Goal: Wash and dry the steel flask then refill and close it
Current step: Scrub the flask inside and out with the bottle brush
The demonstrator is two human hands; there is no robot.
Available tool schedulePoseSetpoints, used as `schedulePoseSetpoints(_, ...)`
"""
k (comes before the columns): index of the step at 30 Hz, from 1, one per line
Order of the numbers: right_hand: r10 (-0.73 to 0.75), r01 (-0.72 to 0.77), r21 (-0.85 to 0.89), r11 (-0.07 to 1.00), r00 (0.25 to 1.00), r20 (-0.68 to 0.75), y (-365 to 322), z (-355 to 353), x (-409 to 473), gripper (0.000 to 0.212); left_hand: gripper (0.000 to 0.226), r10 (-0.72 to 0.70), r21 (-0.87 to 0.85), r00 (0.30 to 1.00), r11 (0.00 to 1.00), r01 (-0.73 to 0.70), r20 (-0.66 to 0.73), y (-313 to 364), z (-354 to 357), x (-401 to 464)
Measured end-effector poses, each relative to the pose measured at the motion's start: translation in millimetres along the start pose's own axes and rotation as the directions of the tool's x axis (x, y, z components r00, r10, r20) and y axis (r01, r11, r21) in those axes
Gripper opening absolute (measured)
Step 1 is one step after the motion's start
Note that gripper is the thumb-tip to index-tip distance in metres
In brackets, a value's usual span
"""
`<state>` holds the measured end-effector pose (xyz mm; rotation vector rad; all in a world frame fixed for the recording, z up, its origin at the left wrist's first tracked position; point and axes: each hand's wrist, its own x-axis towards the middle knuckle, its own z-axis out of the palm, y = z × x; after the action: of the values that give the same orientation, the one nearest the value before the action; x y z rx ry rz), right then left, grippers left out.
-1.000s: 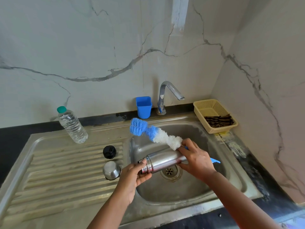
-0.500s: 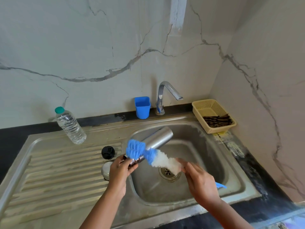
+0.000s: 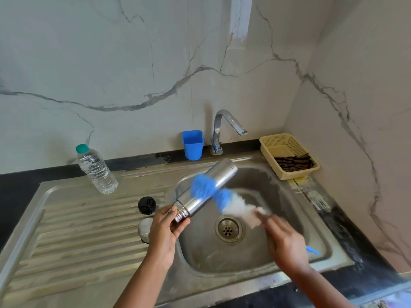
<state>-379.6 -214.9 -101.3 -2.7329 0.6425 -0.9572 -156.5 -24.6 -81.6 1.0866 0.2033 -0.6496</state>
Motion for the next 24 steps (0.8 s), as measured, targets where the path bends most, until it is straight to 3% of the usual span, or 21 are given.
schedulePoseSetpoints(2,-0.182,0.182,0.019,0.983,0.980,0.082,-3.9,1.6,-6.6,0.044,0.011,0.000,0.000,1.000,1.000,0.000,0.007,4.0,3.7,-0.2)
schedulePoseSetpoints(3,-0.189,0.188,0.021,0.982,0.978,0.090,-3.4,2.9,-5.8,0.046,0.013,0.002,0.001,1.000,1.000,-0.002,0.009,6.5,5.4,-0.5)
schedulePoseSetpoints(6,0.079,-0.078,0.055,0.995,0.997,-0.013,6.6,8.3,2.1,0.040,0.012,-0.003,-0.019,1.000,1.000,0.003,0.022,10.5,6.4,-0.1)
schedulePoseSetpoints(8,0.275,-0.268,0.070,0.961,0.955,-0.114,16.6,10.1,8.3,0.038,0.012,-0.005,-0.031,1.000,1.000,0.006,0.026,11.2,6.0,-2.1)
schedulePoseSetpoints(10,0.308,-0.306,0.041,0.951,0.937,-0.164,21.9,9.2,10.2,0.037,0.012,-0.018,-0.052,1.000,0.998,0.019,0.022,9.0,5.9,-4.6)
schedulePoseSetpoints(12,0.168,-0.168,0.011,0.986,0.975,-0.143,20.0,8.7,3.3,0.037,0.013,-0.032,-0.086,0.999,0.996,0.032,0.009,6.9,6.9,-8.0)
schedulePoseSetpoints(15,-0.118,0.119,-0.020,0.993,0.993,0.029,15.9,9.5,-13.0,0.043,0.017,-0.037,-0.108,0.999,0.993,0.037,-0.002,5.8,9.4,-11.8)
schedulePoseSetpoints(17,-0.152,0.154,-0.014,0.988,0.985,0.084,18.8,11.2,-17.8,0.048,0.017,-0.031,-0.101,0.999,0.994,0.030,-0.007,6.9,9.7,-12.9)
schedulePoseSetpoints(20,0.072,-0.073,0.064,0.995,0.997,0.013,23.9,14.4,-17.1,0.044,0.014,-0.034,-0.096,0.999,0.995,0.033,-0.013,9.7,8.7,-11.4)
schedulePoseSetpoints(22,0.304,-0.294,0.132,0.947,0.951,-0.059,27.6,14.2,-14.6,0.043,0.014,-0.034,-0.097,0.999,0.995,0.032,-0.016,10.7,8.4,-10.8)
schedulePoseSetpoints(24,0.395,-0.381,0.140,0.914,0.913,-0.097,30.7,13.5,-13.8,0.043,0.014,-0.039,-0.096,0.999,0.995,0.037,-0.016,9.3,8.5,-11.0)
